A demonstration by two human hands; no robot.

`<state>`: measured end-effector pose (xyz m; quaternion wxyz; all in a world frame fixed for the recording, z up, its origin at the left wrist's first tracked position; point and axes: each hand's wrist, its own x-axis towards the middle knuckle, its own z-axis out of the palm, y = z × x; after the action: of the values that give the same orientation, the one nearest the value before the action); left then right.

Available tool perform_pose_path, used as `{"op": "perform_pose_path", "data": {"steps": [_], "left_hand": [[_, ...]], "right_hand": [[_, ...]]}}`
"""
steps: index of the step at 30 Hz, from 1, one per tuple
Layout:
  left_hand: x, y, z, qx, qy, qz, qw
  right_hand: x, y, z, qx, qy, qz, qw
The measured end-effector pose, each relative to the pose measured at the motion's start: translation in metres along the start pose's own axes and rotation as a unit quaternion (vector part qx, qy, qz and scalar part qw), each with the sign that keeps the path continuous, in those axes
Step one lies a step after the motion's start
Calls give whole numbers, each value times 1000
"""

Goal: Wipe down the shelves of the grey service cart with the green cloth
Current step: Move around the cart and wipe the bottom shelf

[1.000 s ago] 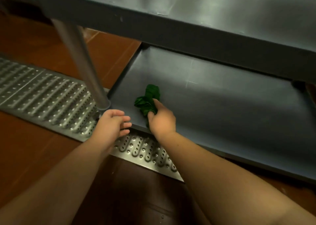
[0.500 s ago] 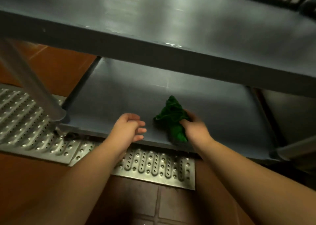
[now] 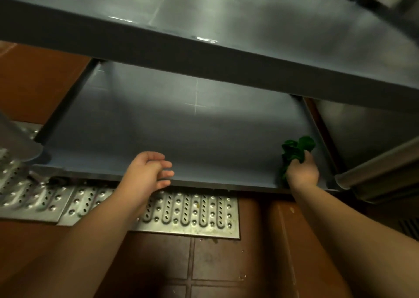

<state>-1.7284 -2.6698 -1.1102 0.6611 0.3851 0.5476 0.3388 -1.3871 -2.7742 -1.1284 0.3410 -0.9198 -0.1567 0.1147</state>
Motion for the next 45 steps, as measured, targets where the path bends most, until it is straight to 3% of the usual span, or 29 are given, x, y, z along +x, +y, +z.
{"op": "perform_pose_path", "data": {"steps": [5,13,20,24,30,35,39,45], "left_hand": [[5,9,-26,-3,20,4,1000],[5,24,-81,-13,86,19,996],[-4,37,-104,-7,109,8,994],[1,47,-85,-1,87,14,996],[8,33,-8,10,13,10,1000],[17,24,76,14,-48,-6,999],[17,18,137,19,-105,-16,994],[18,10,123,23,-90,-14,996]], "right_hand": [[-60,-64,67,0,-111,-119,987],[-179,-135,157,52,-270,-221,936],[-216,-162,178,190,-368,-185,891],[-206,-153,152,204,-339,-192,898],[-113,-105,76,153,-225,-170,947],[-27,-40,23,106,-78,-81,988],[15,-5,-1,104,7,-3,995],[20,-21,27,104,-29,-3,994]]}}
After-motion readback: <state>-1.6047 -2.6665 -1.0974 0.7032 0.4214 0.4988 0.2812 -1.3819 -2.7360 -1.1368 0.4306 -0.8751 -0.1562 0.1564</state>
